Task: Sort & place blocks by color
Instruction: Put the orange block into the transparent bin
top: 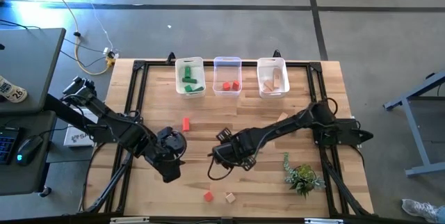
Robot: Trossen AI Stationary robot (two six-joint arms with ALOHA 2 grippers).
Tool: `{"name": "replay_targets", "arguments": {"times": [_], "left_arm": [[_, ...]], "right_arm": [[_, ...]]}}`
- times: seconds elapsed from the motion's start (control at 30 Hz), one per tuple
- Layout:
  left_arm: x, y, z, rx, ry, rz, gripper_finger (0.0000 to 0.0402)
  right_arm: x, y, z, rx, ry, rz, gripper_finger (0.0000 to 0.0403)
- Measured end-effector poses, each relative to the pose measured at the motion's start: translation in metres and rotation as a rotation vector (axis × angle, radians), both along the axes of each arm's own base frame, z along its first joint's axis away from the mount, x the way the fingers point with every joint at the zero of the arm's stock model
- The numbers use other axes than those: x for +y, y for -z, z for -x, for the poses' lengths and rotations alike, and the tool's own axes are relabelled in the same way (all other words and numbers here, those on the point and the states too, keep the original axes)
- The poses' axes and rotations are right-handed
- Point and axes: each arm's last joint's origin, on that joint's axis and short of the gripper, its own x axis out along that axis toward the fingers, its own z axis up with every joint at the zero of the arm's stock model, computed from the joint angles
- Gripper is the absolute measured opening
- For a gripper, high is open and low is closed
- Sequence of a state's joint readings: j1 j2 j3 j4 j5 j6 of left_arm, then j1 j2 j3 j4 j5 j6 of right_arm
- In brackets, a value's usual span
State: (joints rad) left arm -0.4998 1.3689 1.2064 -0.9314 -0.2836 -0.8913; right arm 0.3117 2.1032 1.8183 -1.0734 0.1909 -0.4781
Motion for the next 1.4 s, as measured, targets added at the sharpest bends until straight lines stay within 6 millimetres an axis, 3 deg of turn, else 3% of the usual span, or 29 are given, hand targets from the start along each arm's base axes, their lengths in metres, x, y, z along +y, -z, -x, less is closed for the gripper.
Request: {"name": "replay_targets", "arguments": {"times": [0.43,0.8,1.4], "left_arm": [[0.000,0.000,0.000,0.001,0.002,0.001,0.0184],[0.001,0.000,-0.001,0.000,-0.004,0.000,0.0184],[0.001,0.000,0.000,0.006,-0.011,0.008,0.0184]], "right_arm": [[-0.027,0.052,-0.023,0.113,-0.077,0.045,0.0227],[-0.034,0.056,-0.033,0.069,-0.091,-0.042,0.0227],[-0.034,0.085,-0.035,0.151,-0.093,-0.024,0.0219]]}}
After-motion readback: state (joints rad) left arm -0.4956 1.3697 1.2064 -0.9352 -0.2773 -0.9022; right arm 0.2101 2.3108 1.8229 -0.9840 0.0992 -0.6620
